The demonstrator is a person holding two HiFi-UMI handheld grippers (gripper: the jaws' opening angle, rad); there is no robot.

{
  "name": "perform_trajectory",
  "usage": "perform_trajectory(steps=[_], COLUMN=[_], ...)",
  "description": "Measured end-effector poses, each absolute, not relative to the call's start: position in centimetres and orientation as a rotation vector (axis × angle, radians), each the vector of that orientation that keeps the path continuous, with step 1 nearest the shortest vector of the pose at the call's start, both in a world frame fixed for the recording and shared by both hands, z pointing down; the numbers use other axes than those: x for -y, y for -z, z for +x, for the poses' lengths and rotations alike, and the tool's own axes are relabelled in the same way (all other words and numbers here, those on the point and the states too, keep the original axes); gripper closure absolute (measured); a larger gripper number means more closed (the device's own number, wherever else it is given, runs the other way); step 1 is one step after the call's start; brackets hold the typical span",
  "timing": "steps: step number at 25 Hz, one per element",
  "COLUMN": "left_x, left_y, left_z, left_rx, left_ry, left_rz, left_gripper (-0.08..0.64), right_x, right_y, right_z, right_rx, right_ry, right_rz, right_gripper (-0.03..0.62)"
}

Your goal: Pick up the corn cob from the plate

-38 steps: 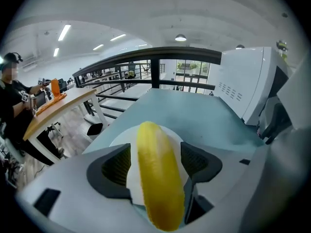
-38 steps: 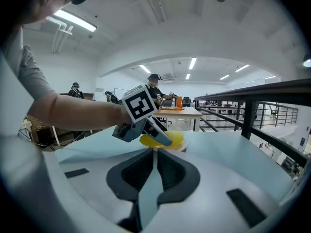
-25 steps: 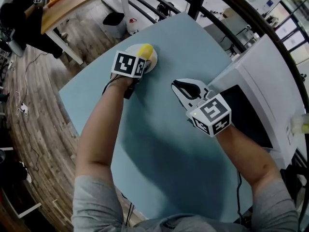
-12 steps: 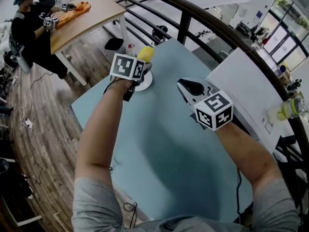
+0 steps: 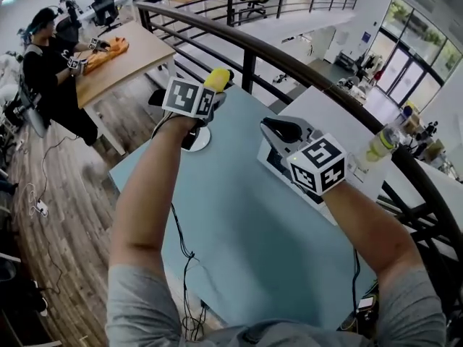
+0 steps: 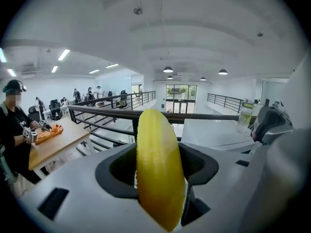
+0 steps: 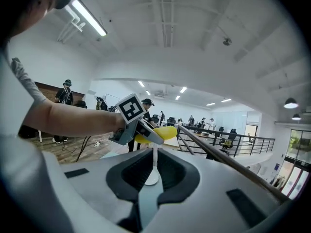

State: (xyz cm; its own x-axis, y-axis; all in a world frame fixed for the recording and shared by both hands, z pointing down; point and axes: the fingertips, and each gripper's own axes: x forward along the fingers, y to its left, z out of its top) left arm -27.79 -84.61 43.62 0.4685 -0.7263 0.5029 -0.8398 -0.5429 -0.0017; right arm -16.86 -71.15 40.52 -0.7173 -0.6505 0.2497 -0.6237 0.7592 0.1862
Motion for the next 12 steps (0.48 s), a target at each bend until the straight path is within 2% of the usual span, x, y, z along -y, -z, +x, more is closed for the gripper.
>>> perform_trajectory(steps=[12], left_x=[69.6], left_y=[-30.0], left_z=[-19.2], left_rx=[1.43], left_ry=[-0.64], left_rz=[2.582], left_gripper=[0.301], right_x=[57.5], right_y=[-32.0], right_z=[-6.6], right_rx=[2.674], right_ry=[0.189], right_rz=[1.044], right_gripper=[0.574])
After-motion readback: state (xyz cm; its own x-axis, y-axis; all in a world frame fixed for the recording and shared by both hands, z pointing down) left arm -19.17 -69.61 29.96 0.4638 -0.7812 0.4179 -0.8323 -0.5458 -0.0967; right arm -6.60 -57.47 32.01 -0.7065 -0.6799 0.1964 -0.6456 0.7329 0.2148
